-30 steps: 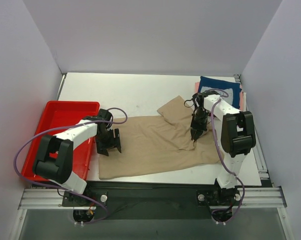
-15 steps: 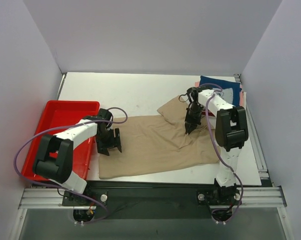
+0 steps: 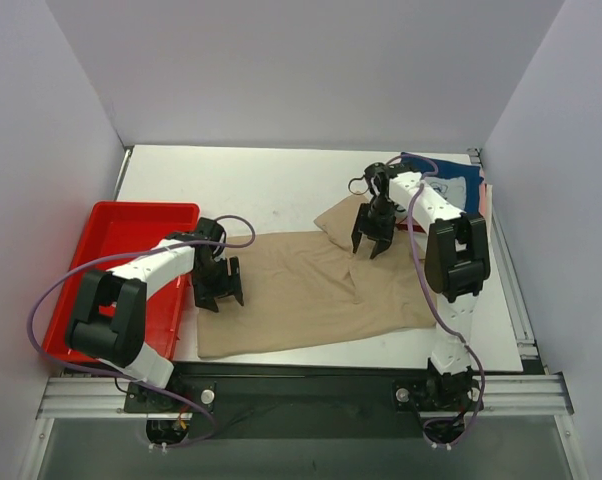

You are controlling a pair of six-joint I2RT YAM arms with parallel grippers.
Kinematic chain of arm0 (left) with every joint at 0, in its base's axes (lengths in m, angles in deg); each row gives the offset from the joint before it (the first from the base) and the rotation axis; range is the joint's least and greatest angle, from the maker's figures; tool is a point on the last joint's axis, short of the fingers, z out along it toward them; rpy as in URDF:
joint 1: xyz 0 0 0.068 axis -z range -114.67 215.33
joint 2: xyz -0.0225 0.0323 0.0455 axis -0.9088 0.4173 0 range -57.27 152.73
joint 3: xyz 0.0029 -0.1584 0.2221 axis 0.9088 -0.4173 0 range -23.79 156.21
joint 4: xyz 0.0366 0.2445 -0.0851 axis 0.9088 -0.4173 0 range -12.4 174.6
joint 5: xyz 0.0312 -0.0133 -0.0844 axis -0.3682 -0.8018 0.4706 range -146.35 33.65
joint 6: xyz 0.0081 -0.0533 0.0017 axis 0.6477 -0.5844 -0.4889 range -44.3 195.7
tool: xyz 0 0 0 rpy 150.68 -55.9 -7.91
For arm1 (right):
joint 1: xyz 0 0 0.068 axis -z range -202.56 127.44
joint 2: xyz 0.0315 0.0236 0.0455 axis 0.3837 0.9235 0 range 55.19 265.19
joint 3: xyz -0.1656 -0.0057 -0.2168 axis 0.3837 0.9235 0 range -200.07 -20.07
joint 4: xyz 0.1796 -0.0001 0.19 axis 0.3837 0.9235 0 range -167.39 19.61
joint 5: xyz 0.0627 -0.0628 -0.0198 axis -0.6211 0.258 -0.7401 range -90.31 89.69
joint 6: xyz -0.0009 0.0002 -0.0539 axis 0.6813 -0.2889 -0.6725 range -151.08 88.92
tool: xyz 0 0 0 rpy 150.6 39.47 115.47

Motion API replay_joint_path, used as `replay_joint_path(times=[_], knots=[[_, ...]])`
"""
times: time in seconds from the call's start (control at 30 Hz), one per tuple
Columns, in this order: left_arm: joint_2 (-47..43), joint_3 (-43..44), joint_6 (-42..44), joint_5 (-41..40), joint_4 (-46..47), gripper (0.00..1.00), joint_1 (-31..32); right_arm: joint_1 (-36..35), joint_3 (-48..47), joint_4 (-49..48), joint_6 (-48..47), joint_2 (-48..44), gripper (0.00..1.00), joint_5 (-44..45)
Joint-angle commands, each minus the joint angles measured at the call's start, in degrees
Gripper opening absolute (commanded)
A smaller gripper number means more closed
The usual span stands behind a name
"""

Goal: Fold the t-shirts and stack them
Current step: Fold the flattened tshirt in 1/3 of the way

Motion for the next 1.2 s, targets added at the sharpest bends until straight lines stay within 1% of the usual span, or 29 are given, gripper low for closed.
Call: replay_joint_path(times=[0.0, 0.17, 0.3, 0.33, 0.37, 0.47, 0.5, 0.53, 0.63, 0.7, 0.8, 0.9, 1.03, 1.13, 1.17], knots=[[0.26, 1.12, 0.84, 0.88, 0.84, 0.78, -0.38, -0.16, -2.8, 3.03, 1.32, 0.05, 0.46, -0.34], [-1.66, 3.22, 0.67, -2.1, -0.3, 0.78, -0.29, 0.36, -2.89, 3.12, 1.06, -4.07, 0.48, -0.26], [-3.86, 6.47, 0.67, -2.47, -1.18, 0.78, 0.23, 2.47, 3.07, 3.12, -0.34, -11.36, 0.51, 0.44], [-4.13, 7.09, 0.49, -2.2, -1.53, 0.78, 0.58, 3.17, 7.87, 3.12, -1.13, -13.29, 0.51, 0.71], [-4.39, 7.88, 0.49, -1.94, -2.41, 0.78, 0.94, 4.05, 10.53, 3.04, -1.57, -17.05, 0.52, 1.41], [-3.96, 7.27, 0.06, 0.42, -4.08, 0.78, 1.91, 8.61, 22.48, 3.12, -2.98, -25.24, 0.52, 2.03], [-3.69, 6.75, 0.31, 1.3, -4.26, 0.78, 1.99, 11.67, 25.29, 3.12, -3.24, -27.27, 0.52, 1.51], [-3.43, 6.13, 0.49, 2.18, -4.7, 0.78, 2.34, 13.01, 30.37, 3.21, -3.68, -30.94, 0.52, 1.41], [-2.99, 3.06, 1.9, 5.09, -5.05, 0.78, 2.87, 17.05, 36.38, 3.39, -4.74, -35.88, 0.52, 2.55], [-2.9, 0.34, 2.95, 7.11, -4.35, 0.78, 2.96, 19.08, 40.16, 3.3, -5.53, -36.51, 0.52, 4.04], [-2.37, -2.65, 3.48, 9.39, -3.03, 0.78, 3.05, 21.63, 42.46, 1.46, -6.32, -34.41, 0.52, 5.8], [-1.93, -4.42, 3.31, 10.89, -1.28, 0.78, 3.05, 23.74, 41.85, -0.65, -7.2, -31.16, 0.51, 8.35], [-0.45, -7.31, 3.13, 10.55, 1.09, 0.78, 3.05, 26.9, 40.18, -3.81, -8.69, -26.07, 0.5, 10.9], [0.7, -8.46, 3.13, 9.93, 1.98, 0.78, 3.05, 27.43, 39.3, -4.52, -10.36, -21.68, 0.49, 12.92], [1.05, -8.38, 3.04, 9.75, 1.98, 0.78, 3.05, 27.61, 39.3, -4.44, -10.71, -20.7, 0.49, 15.54]])
